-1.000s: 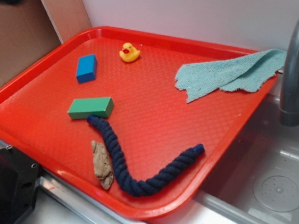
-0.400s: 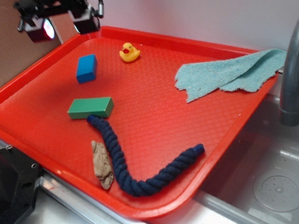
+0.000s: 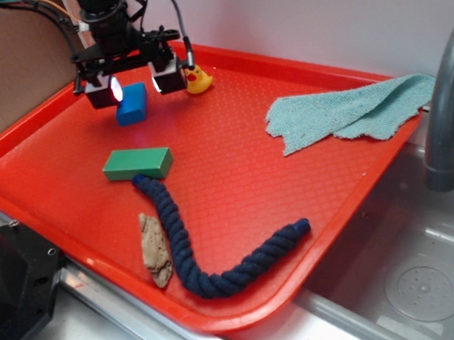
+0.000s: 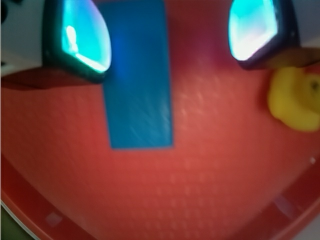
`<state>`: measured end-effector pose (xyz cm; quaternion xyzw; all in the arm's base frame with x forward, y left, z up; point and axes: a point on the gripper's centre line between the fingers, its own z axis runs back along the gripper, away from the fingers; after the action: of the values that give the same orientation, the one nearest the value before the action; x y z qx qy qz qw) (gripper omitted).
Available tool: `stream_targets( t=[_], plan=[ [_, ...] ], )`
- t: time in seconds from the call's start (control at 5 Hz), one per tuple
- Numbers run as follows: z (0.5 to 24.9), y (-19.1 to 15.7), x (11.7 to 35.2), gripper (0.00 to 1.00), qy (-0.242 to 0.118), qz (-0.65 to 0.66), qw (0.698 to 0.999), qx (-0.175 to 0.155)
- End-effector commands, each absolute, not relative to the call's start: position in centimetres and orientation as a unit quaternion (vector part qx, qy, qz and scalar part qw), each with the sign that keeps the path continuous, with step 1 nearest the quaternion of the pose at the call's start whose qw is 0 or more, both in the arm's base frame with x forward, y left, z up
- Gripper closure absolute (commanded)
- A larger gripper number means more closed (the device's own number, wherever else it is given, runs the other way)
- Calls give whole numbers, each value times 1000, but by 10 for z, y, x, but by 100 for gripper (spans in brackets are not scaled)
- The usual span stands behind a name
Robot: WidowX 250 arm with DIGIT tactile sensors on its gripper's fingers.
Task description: Grab the blue block.
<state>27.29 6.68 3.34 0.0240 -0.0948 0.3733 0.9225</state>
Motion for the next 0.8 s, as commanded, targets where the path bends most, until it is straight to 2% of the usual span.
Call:
stream_targets(
  t=[0.0,0.2,0.4,0.6],
  plan=[
    [13,89,253,0,-68,361,930,8],
    [22,98,243,27,-51,356,933,6],
    [28,108,215,20,-38,359,933,7],
    [31,102,227,46,-22,343,939,-4]
  ],
)
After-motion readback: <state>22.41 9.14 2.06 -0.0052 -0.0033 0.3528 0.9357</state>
